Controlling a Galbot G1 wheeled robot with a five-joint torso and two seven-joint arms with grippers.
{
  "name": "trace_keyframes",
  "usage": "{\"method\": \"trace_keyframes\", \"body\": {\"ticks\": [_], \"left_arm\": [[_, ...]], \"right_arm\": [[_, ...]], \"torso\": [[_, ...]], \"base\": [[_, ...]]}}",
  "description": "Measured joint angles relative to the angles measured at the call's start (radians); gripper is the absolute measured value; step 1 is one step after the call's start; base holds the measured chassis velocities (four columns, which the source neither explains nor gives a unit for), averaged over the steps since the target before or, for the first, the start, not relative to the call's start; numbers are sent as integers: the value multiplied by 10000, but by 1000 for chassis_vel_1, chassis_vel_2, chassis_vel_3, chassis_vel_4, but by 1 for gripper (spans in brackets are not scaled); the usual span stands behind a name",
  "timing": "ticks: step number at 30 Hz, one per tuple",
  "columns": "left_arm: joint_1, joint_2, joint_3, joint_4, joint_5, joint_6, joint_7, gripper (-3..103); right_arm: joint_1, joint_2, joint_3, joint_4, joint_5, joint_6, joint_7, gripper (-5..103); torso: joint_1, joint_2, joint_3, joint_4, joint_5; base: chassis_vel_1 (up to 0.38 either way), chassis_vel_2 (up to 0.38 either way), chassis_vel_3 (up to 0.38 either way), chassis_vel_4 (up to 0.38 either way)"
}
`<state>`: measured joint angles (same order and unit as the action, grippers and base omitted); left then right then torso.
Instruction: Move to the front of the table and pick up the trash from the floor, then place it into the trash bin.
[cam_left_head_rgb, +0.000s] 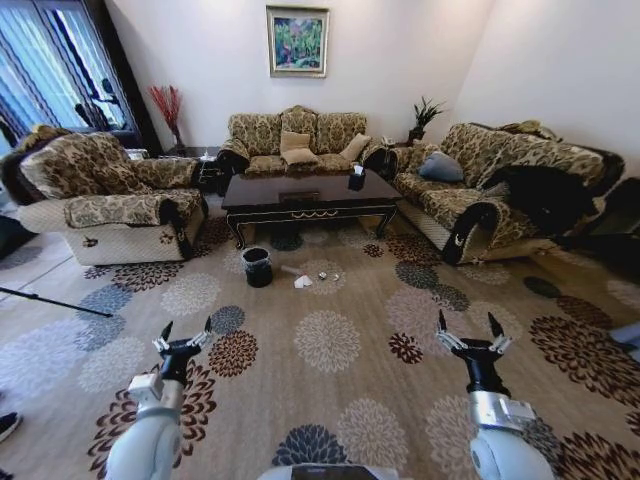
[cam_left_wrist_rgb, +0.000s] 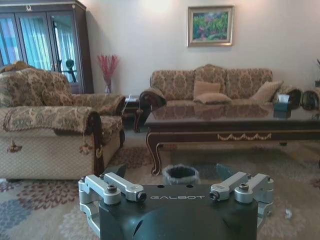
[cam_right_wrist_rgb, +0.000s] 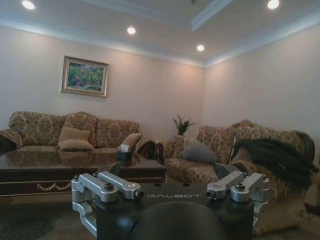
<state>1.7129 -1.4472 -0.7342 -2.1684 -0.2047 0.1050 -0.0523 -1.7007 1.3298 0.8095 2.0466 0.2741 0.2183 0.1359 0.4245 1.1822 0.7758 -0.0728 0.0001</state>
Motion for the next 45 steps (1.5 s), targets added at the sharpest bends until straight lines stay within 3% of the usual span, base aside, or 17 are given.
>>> {"method": "trace_keyframes", "body": {"ticks": [4,11,15,16,18,19,24,29,33,45], "left_arm": [[67,-77,67,22,14,-219,6,100],[-72,-120,20,-100,-89,-854,-24,100],[-182,-92,-300,-394,-10,-1253,458,100],[-182,-92,-300,-394,-10,-1253,458,100],[-248,-63,-453,-475,157,-1563,809,100],[-254,-60,-481,-491,227,-1610,864,100],[-219,-104,-497,-442,350,-1661,906,100],[-214,-142,-459,-197,270,-1660,498,100],[-225,-125,-458,-64,198,-1823,464,100],[-245,-93,-384,87,260,-2080,666,100]], "right_arm": [[381,-411,-95,-313,202,173,-442,100],[313,-369,-53,370,-70,546,-746,100],[104,-329,235,834,123,1886,-2664,100],[104,-329,235,834,123,1886,-2664,100],[54,-369,418,980,41,2493,-3752,100],[30,-366,442,1010,-118,2566,-3874,100],[-55,-223,423,1080,-723,2561,-3617,100],[-240,178,127,1505,-1024,1556,-1533,100],[-338,391,79,1552,-1043,1323,-1005,100],[-467,571,77,1481,-1146,1366,-1009,100]], "torso": [[0,0,0,-1,0],[1,0,0,-1,-2],[0,0,0,-1,-2],[0,0,0,-1,-2],[0,0,0,-2,-3],[0,0,0,-2,-2],[0,0,0,-2,-1],[-22,-44,-21,-2,-3],[-101,-218,-113,-2,-2],[-380,-821,-435,-1,-1]], "base": [[0,0,0,0],[0,0,0,0],[0,0,0,0],[0,0,0,0],[0,0,0,0],[0,0,0,0],[0,0,0,0],[0,0,0,0],[0,0,0,0],[0,0,0,0]]}}
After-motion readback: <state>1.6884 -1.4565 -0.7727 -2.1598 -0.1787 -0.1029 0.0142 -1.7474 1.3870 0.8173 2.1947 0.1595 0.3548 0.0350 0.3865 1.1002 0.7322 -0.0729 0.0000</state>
